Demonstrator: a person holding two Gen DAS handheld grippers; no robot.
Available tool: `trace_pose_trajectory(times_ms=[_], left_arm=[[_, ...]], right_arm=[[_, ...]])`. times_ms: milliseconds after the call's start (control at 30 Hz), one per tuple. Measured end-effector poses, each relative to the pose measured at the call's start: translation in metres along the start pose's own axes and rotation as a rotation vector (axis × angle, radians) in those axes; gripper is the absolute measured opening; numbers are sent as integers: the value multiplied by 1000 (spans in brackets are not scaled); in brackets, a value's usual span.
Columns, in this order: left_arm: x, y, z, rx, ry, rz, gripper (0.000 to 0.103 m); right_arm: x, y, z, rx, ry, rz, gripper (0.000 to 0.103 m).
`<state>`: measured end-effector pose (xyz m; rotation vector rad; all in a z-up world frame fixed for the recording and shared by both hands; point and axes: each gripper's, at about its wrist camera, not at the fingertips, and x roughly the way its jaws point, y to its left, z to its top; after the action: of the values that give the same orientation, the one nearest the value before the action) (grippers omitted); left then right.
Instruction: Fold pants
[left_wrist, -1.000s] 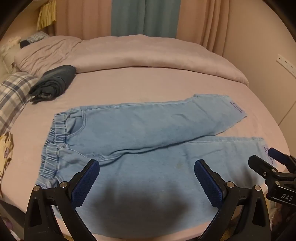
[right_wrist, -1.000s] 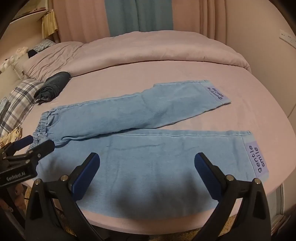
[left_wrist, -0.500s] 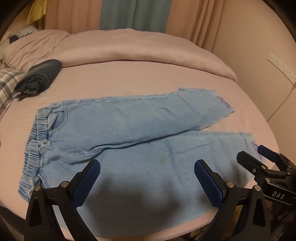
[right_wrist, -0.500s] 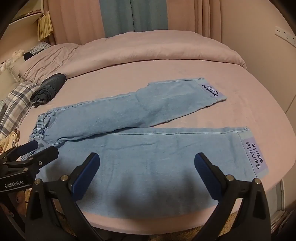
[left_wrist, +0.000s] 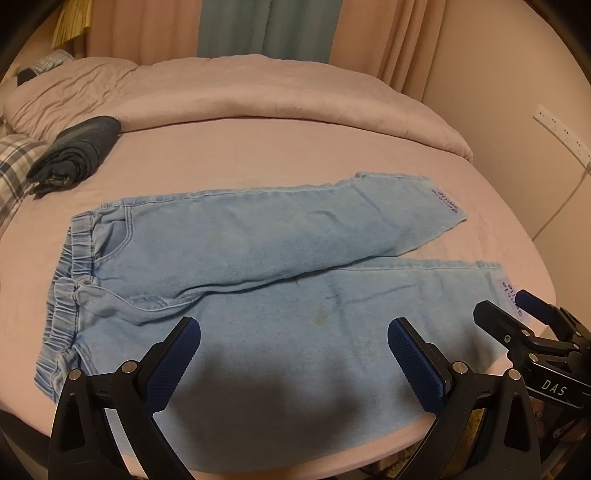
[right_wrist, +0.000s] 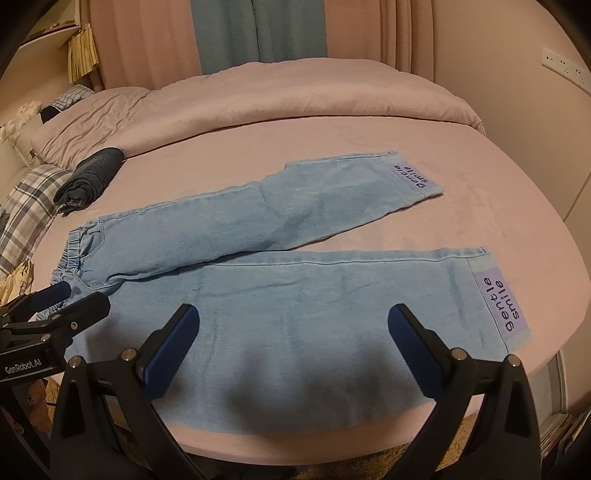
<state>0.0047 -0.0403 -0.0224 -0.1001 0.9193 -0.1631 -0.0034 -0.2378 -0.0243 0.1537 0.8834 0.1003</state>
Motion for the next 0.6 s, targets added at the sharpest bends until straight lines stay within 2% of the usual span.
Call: trace_pose_trajectory(times_ms=[600], left_arm=[[-1,0,-1,-1,5,3,102]], right_arm=[[-7,5,0,-8,-9,2,103]])
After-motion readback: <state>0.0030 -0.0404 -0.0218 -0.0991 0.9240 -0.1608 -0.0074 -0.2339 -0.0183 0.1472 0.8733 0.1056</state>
